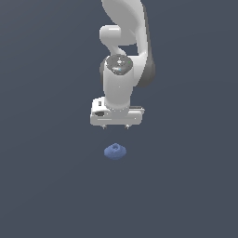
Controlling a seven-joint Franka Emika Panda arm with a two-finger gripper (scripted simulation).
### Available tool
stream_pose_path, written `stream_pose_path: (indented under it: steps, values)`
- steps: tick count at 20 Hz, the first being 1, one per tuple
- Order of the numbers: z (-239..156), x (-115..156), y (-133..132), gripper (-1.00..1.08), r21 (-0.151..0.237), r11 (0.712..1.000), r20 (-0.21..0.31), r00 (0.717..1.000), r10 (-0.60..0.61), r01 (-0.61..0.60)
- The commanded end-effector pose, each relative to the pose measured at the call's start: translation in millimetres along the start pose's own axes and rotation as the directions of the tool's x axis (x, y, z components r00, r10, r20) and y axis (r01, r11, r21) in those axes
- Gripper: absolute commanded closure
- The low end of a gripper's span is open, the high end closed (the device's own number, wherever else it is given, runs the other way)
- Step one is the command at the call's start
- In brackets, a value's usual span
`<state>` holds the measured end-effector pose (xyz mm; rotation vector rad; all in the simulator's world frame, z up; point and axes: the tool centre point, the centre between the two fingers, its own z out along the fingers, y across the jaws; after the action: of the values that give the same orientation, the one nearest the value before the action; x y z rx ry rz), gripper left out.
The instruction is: Pick up the object and move it to a goal position.
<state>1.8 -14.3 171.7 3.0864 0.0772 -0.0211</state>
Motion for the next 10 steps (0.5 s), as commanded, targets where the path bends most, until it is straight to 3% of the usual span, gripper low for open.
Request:
stream_pose_path:
  steps: [1,10]
  values:
    - [0.1,0.1,-0.2,-0.92,0.0,1.0,0.0,1.0,0.002,-0.002]
    - [2.9,4.0,0.3,-0.92,0.006,0.996,0.001,0.996,0.094,-0.094]
